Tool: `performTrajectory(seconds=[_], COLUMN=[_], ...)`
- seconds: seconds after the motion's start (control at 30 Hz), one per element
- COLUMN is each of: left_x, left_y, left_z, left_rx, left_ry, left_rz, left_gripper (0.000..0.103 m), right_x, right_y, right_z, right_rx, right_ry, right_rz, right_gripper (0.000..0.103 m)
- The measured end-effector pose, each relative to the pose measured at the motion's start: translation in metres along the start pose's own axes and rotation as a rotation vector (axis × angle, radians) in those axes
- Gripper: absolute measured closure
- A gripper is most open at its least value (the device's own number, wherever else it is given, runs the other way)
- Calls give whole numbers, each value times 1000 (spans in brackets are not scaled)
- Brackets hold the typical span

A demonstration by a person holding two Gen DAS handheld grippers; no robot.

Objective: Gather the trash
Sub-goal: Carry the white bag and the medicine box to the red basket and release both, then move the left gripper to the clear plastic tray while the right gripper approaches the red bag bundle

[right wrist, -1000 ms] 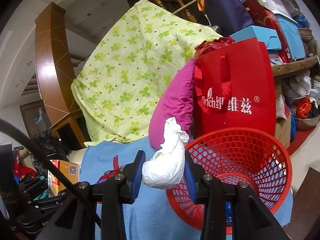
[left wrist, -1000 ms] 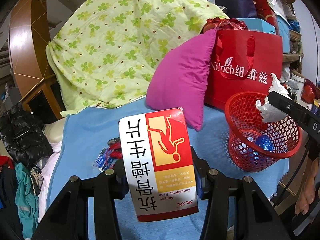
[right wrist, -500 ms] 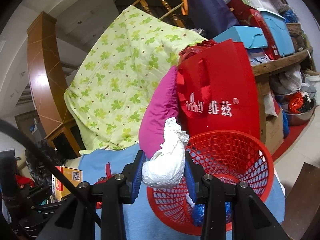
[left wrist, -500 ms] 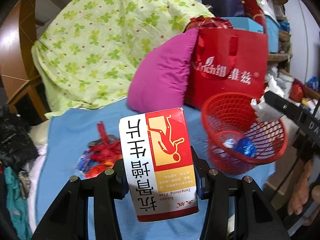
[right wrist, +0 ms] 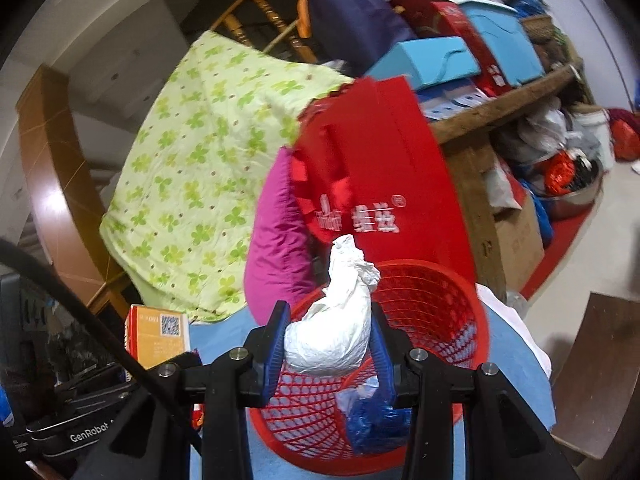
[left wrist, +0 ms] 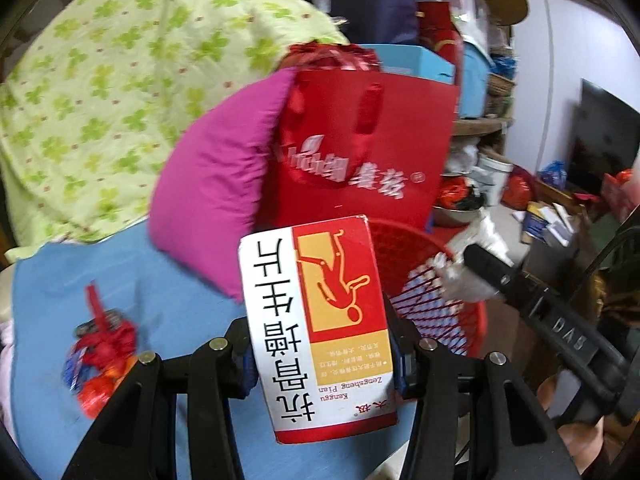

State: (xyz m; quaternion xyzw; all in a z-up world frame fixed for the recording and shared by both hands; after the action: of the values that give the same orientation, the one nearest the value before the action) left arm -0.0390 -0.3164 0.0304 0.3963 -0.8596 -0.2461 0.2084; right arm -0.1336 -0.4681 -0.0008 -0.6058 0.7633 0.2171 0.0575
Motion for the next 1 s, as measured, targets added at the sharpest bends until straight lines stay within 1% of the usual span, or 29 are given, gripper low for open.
performTrajectory(seconds=[0.1,0.13,0.17,0.2,0.23,0.27,0.3,0.43,0.57,0.67,0.83,1.0], left_x=[16,20,23,26,27,26,25,6,-25,-56,-122,-190], left_y=[-12,-16,-19,-23,-25,-27,-27,-24,-14,-3,21,49], left_z=[-3,-3,-3,-3,-2,-2,-1,2,11,22,49,72], left_rx=[-7,-8,-10,-15,-14,-12,-13,-16,-18,-17,-2,12], left_ry=[-24,-33,-43,-50,-54,-56,-55,-15,32,68,124,203], left_rz=[36,39,41,41,39,33,28,14,-27,-68,-185,-310], left_gripper=[50,48,45,37,35,35,35,35,35,34,34,34], right_x=[14,20,23,27,30,31,32,28,13,-4,-44,-104], right_y=[-2,-3,-3,-4,-5,-5,-5,-6,-5,-4,-5,-13], right_z=[1,2,3,4,4,5,5,2,-2,-4,-5,4], right_rx=[-12,-20,-25,-31,-35,-39,-36,-27,-3,13,49,73], right_ry=[-46,-69,-82,-97,-110,-125,-142,-127,-98,-64,47,199], right_rz=[16,19,20,23,22,15,3,-2,-19,-36,-54,-93], right_gripper=[60,60,59,58,52,46,37,37,37,37,37,37])
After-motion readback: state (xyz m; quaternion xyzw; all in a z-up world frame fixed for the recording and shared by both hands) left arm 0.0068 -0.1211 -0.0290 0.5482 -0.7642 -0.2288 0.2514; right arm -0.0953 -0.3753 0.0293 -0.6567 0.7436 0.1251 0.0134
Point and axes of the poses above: each gripper's, at about its wrist camera, not at the fingertips, and y roughly against the way its jaws point, x to its right, z to its underside, the point moved 7 cm from there along -y, roughly the way its jaws point, and after that the axes turned 13 degrees about y, right-handed, at the moved point
